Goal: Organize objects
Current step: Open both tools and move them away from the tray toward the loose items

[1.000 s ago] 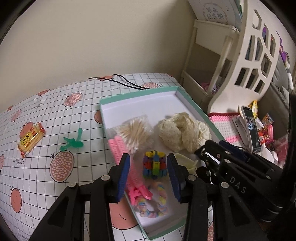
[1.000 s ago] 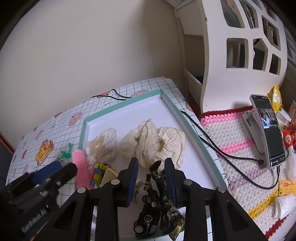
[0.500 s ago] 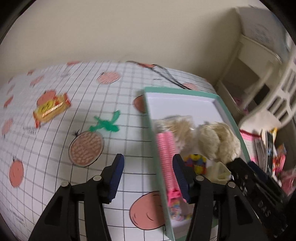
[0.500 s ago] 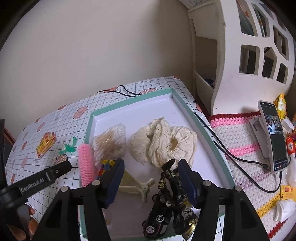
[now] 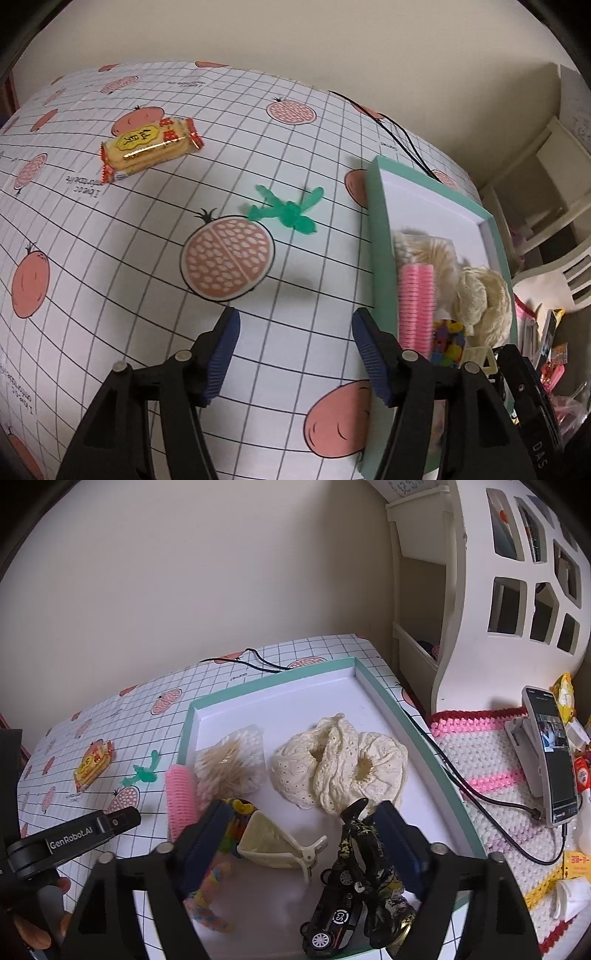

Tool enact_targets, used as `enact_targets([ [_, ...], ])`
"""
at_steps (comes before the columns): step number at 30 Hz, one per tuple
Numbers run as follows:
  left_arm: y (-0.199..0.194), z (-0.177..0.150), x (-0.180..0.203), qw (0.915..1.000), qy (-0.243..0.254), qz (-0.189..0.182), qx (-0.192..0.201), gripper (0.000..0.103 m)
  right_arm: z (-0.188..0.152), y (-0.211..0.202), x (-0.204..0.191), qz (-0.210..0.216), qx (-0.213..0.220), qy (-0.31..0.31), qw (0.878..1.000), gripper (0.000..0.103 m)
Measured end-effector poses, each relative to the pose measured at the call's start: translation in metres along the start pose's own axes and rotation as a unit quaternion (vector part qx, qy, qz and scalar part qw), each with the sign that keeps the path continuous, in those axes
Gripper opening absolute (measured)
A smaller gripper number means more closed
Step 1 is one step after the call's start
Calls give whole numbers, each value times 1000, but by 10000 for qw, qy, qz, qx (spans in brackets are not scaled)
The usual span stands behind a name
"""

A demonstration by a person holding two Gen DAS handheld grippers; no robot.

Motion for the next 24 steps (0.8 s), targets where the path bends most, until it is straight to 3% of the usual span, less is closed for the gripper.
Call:
enact_targets([
  [6, -5, 0, -1, 9999, 35, 99, 94, 74, -1, 2, 0, -18, -13, -18, 10000, 91],
  [8, -5, 0, -2, 9998, 48, 126, 109, 76, -1, 3, 0, -29, -17, -8, 10000, 103],
  [20, -16, 7, -9, 9976, 137, 342, 593, 101, 0, 3, -2, 1, 11, 3, 10000, 103],
  [24, -22, 11, -11, 9957, 186, 381, 818, 101, -1, 4, -2, -19, -10, -8, 10000, 103],
])
Point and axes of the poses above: each gripper's, at about its wrist camera, not at the fingertips, and y roughly the way its jaws point, x to its right, z to its top, the point moved 2 cm from there along y, roughly the way its jaws point, and after that the axes turned 4 degrees about -z, right-handed, at the moved point
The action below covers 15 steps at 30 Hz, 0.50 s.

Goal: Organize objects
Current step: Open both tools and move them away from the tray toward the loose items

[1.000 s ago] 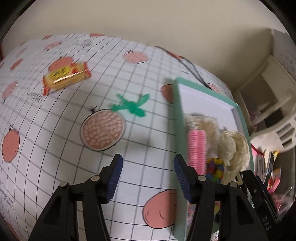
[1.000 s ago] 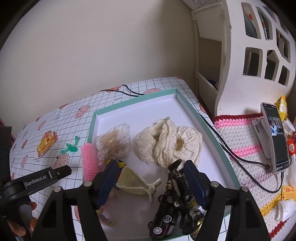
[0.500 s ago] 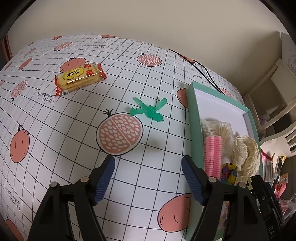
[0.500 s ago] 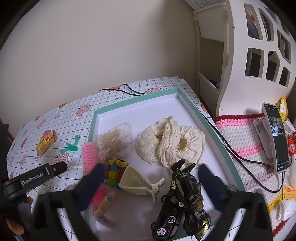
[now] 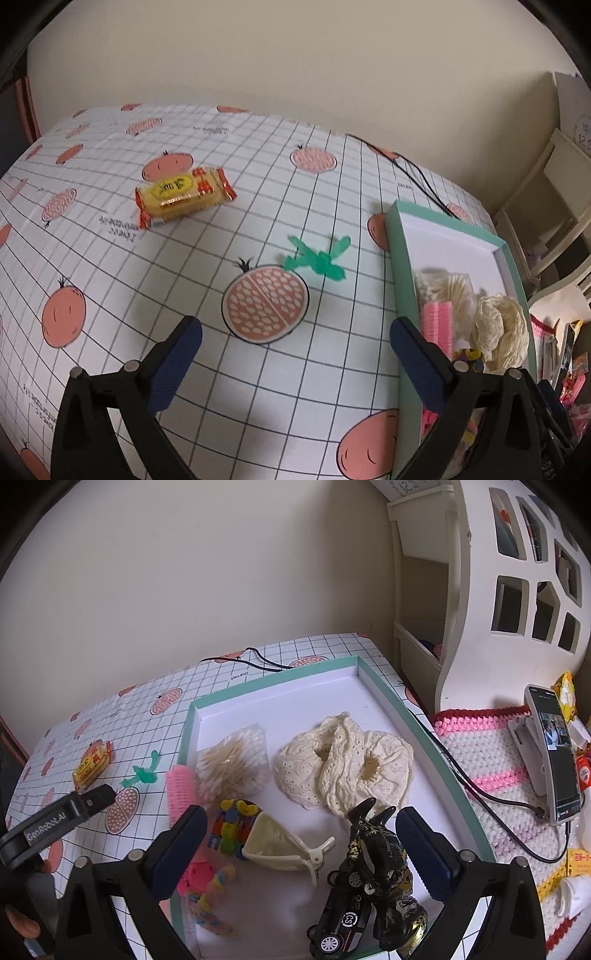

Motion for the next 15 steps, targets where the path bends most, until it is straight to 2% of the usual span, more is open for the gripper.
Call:
enact_targets([
  [11, -3, 14, -19, 9999, 44, 19, 109, 101, 0, 3, -3, 22, -49, -10, 10000, 103],
  [15, -6, 18, -24, 9993, 267, 100, 237, 102, 5, 3, -8, 24, 14, -117, 9999, 103],
])
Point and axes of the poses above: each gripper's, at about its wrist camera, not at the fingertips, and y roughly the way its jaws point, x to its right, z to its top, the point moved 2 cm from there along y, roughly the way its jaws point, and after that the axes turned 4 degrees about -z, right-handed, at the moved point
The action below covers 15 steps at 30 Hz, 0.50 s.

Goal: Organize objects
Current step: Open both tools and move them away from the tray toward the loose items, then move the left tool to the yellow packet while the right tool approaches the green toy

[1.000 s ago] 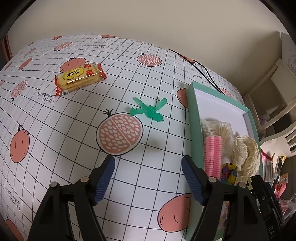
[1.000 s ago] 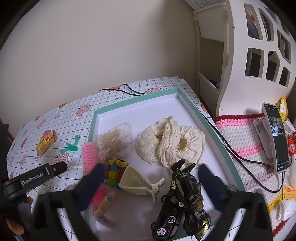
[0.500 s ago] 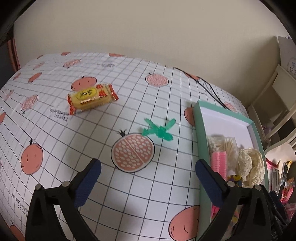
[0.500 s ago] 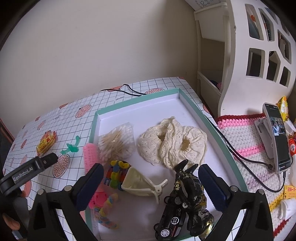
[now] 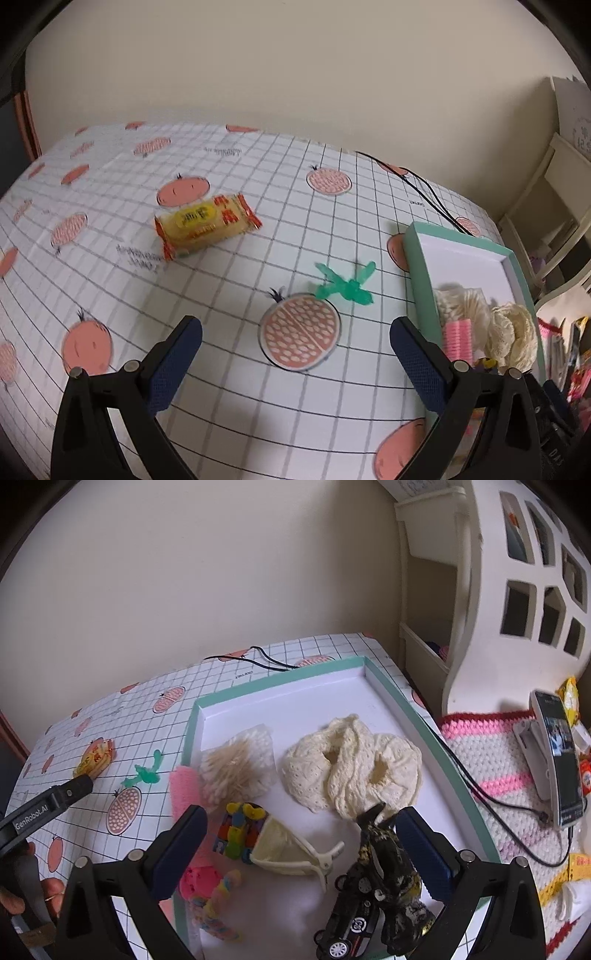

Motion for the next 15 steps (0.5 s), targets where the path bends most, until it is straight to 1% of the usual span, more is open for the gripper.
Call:
enact_targets([
  [3, -3, 4, -5, 9998, 168, 58, 104, 102, 4, 1, -6, -64, 44, -177, 9998, 103],
  [6, -2, 8, -12, 9997, 187, 65, 119, 102, 11, 1, -15, -93, 79, -382, 9992, 103],
  [10, -2, 17, -24, 9998, 167, 71, 112, 101, 20, -3, -28, -224, 288, -566, 9977, 103],
  [13, -2, 26, -31, 9996, 248, 30, 132, 102, 27, -1, -41, -90, 317, -653, 9973, 103],
  [15, -2, 31, -32, 9993, 362, -19, 67, 102, 32, -2, -52, -47, 382, -758, 9964, 103],
])
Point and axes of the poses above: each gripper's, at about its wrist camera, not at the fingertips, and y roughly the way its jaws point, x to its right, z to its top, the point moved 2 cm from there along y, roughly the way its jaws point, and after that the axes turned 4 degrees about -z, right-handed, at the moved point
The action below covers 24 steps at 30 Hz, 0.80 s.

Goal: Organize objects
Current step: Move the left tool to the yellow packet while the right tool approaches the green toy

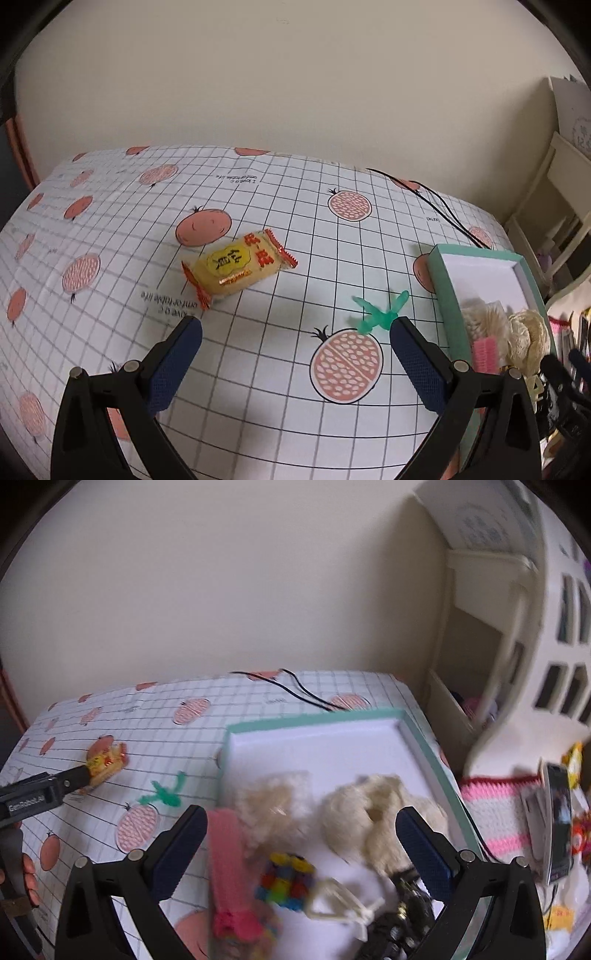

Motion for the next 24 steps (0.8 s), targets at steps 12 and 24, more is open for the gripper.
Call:
enact_targets([
  [12, -2, 41, -12, 9987, 286, 371, -193, 101, 48, 16, -61, 714, 31, -138, 9973, 103],
  [24, 25, 65, -48, 9973, -168, 560, -449, 101, 74, 41, -101, 1368, -57, -296, 9901, 103],
])
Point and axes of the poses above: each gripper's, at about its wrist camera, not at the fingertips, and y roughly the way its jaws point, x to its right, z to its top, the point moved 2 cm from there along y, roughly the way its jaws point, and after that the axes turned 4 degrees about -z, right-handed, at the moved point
